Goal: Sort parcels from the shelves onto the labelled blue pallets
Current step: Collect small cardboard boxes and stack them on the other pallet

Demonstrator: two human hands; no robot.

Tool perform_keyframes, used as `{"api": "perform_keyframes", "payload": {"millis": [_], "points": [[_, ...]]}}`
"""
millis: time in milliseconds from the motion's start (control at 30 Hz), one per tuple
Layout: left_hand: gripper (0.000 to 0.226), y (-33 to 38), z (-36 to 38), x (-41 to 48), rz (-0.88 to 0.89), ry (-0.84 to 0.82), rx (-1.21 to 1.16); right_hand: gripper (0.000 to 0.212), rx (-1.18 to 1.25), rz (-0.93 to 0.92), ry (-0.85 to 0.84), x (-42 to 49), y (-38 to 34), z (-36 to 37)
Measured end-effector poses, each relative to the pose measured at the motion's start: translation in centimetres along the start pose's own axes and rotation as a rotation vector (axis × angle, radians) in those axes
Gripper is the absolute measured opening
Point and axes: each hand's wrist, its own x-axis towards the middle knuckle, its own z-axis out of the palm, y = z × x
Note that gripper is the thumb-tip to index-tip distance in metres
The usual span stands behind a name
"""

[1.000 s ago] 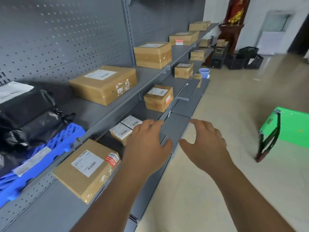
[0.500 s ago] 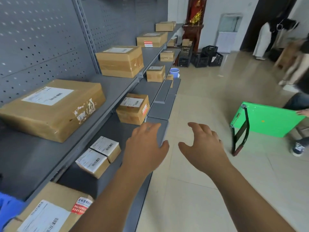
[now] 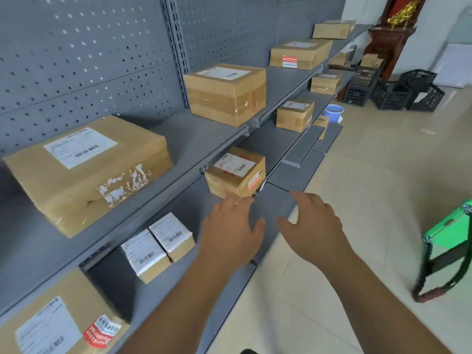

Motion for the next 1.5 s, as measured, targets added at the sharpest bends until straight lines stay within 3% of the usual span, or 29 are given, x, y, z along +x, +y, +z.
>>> {"api": "perform_keyframes", "payload": {"millis": [300, 467, 633, 900, 1333, 1500], "points": [[0.052, -6.0, 2.1, -2.0, -0.431, -0.033, 0.103, 0.060, 0.026, -0.312, -0.297, 6.0, -4.3, 6.2], [0.055, -10.7, 1.8, -4.1, -0.582, -0.017, 0.112, 0.067, 0.002, -0.448, -0.420, 6.4, -9.0, 11.1], [0.056, -14.2, 1.3, -4.5, -0.669, -0.025, 0.105, 0.065, -0.059, -0.520, -0.467, 6.7, -12.1, 14.6], [0.058, -17.3, 2.6, -5.5, -0.799, -0.072, 0.106, 0.044, -0.196, -0.629, -0.499, 7.9, -14.0, 19.5], [0.054, -20.4, 6.5, -3.1, -1.013, 0.009, 0.014, 0.054, -0.239, -0.785, -0.570, 10.6, -14.1, 27.1], [0.053, -22.6, 8.7, -2.1, -1.030, 0.089, 0.016, 0.056, -0.193, -0.806, -0.514, 11.6, -14.3, 30.0]]}}
